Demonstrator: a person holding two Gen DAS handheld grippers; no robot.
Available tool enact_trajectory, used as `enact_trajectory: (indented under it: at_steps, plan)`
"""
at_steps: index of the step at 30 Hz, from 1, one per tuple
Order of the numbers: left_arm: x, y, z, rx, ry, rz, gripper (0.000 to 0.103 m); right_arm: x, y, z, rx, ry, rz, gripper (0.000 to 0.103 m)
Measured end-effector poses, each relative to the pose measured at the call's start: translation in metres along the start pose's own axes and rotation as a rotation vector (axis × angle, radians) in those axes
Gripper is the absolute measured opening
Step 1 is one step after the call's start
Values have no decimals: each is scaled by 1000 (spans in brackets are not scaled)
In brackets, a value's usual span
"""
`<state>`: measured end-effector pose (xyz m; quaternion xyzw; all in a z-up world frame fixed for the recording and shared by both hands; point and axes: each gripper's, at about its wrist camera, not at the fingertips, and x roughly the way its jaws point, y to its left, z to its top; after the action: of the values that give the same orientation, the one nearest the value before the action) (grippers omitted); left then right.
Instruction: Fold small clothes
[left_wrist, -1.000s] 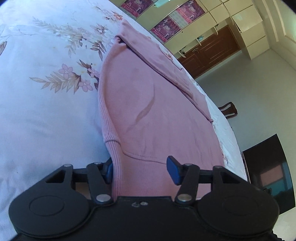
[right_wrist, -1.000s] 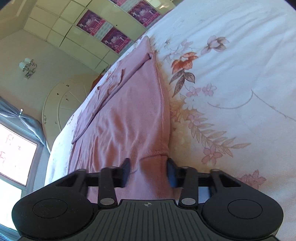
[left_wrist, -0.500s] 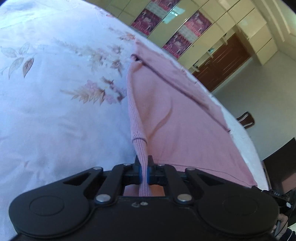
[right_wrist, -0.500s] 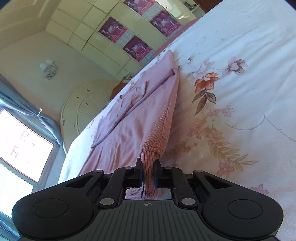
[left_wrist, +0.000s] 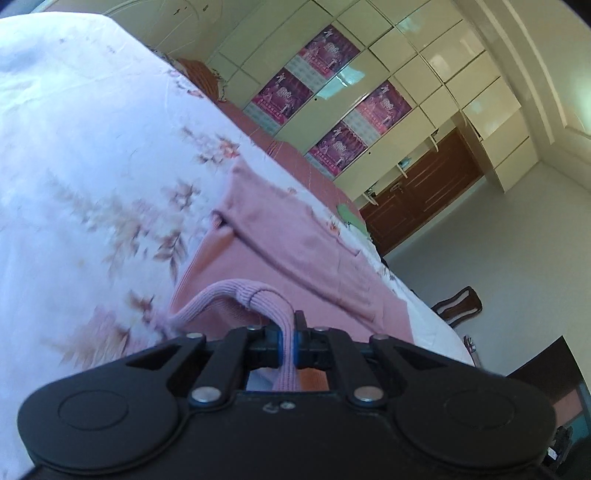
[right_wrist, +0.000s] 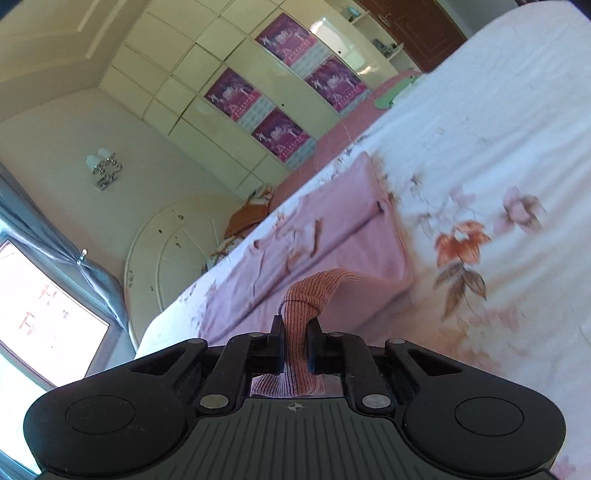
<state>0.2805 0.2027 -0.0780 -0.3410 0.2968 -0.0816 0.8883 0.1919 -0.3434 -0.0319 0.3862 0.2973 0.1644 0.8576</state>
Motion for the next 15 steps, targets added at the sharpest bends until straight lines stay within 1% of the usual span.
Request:
enact_trajectory:
  at_steps: [4, 7, 9, 12, 15]
  plan:
    - [60, -27, 58, 41, -23, 12, 4, 49, 12, 58, 0, -40, -23, 10]
    - [116, -37, 97, 62, -10, 27, 4, 97, 8, 103, 41, -56, -20, 10]
    - [157, -38, 117, 78, 15, 55, 4, 131, 0, 132, 70, -51, -14, 10]
    - [206, -32, 135, 72, 49, 83, 4, 184, -19, 167, 105, -27, -22, 10]
    - [249, -22, 143, 100, 96, 124, 4, 233, -42, 189, 136, 11, -51, 10]
